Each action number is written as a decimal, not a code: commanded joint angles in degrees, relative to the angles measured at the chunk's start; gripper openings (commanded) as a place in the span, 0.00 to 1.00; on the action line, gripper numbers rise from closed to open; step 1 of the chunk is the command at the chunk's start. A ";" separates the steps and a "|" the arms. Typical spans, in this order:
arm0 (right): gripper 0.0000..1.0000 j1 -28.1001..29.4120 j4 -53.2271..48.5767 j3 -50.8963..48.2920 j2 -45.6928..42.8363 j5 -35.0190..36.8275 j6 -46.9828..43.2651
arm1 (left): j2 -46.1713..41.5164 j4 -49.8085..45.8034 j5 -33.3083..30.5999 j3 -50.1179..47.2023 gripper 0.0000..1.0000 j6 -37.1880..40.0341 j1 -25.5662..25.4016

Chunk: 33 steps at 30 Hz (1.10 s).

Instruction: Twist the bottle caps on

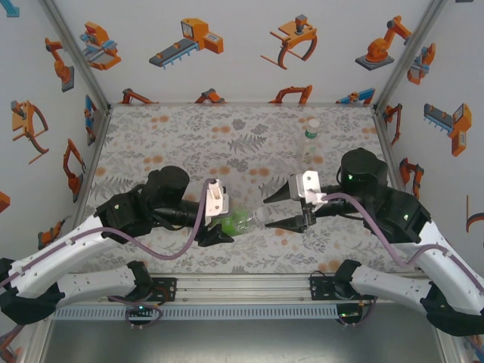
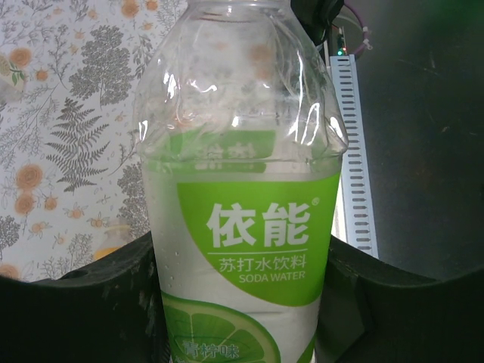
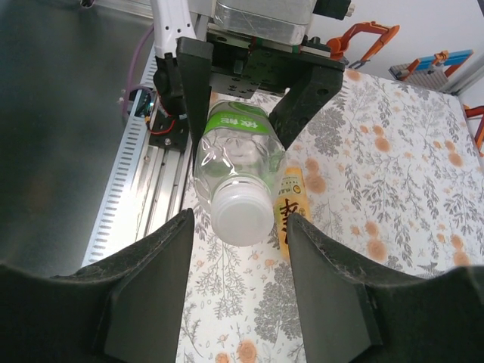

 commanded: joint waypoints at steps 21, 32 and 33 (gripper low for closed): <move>0.00 0.25 13.02 -5.32 -0.04 3.05 27.92 | -1.50 1.34 -2.46 -0.90 0.00 1.20 -0.34; 0.00 0.26 6.32 -7.24 0.42 28.33 82.94 | -0.13 1.53 -8.58 -0.35 0.00 0.68 -0.30; 0.00 0.26 4.53 -7.26 1.14 28.33 90.11 | -0.02 1.69 -9.12 -0.38 0.00 0.60 -0.35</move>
